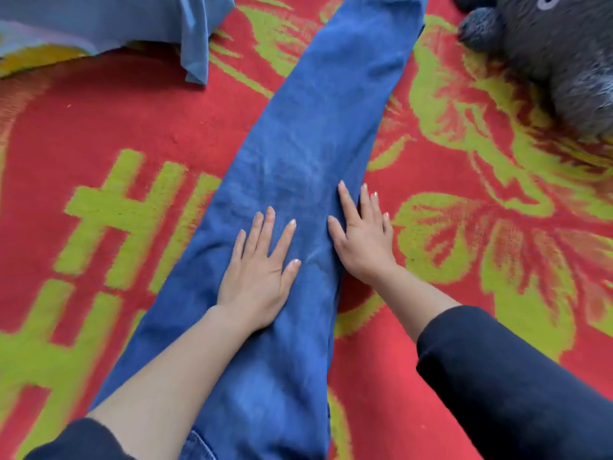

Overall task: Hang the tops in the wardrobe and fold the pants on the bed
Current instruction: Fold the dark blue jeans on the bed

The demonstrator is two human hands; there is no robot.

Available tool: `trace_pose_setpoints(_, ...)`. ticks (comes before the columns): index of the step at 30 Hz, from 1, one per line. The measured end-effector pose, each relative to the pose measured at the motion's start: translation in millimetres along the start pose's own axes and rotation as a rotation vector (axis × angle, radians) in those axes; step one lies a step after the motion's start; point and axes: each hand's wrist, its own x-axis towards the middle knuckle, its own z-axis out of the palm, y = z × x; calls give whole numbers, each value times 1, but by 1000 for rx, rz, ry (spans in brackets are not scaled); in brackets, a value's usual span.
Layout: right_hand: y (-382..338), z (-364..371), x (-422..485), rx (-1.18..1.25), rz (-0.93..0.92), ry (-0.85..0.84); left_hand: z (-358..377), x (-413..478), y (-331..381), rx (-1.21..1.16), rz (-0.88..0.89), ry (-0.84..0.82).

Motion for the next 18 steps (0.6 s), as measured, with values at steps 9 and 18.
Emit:
trace_pose_setpoints(9,-27,29,-120,-21,60,-215,3,-121,-36,82,-127,-118)
trace_pose_setpoints(18,-63,68,-276,259,268,-40,5,-255,-79,-192,-564,-263)
